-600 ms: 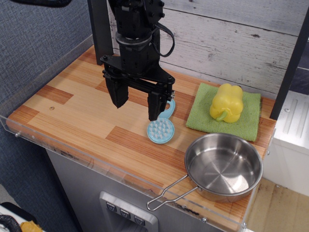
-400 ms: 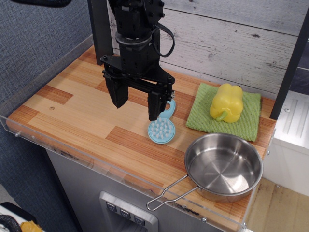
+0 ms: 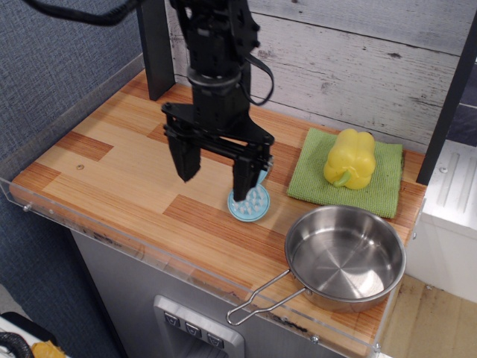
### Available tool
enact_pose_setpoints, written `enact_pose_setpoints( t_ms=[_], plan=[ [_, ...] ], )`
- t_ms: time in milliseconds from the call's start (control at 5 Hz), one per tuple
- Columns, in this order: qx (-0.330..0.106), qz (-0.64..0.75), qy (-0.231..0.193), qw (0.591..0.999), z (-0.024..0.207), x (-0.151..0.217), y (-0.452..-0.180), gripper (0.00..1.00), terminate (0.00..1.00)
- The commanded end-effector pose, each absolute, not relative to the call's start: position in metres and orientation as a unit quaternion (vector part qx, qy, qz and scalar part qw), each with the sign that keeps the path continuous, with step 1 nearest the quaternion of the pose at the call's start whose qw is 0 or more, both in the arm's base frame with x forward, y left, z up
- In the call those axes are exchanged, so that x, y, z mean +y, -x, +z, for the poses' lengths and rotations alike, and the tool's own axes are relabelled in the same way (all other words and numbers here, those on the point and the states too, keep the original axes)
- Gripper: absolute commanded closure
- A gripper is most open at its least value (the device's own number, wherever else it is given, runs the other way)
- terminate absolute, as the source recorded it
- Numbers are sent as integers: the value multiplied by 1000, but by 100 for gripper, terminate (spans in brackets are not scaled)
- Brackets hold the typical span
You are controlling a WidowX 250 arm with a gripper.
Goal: PICK UP THE BRUSH AND PUT ANOTHER THE SIDE OF THE TABLE
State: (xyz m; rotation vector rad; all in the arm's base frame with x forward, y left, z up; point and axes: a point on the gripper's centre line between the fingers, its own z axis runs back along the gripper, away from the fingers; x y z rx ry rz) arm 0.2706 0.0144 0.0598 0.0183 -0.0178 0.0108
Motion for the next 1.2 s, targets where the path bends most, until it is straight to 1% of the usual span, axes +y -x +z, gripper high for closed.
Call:
enact_pose_setpoints(
  t_ms=[0, 200, 600, 800, 1000],
  plan=[
    [-30, 4, -14, 999, 47, 15, -290, 0, 0],
    [-30, 3, -19, 999, 43, 14, -294, 0, 0],
    [-44, 7, -3, 999, 44, 3, -302, 0, 0],
    [-57, 18, 19, 998, 38, -2, -304, 0, 0],
    [-47, 16, 33, 998, 23, -7, -309, 0, 0]
  ],
)
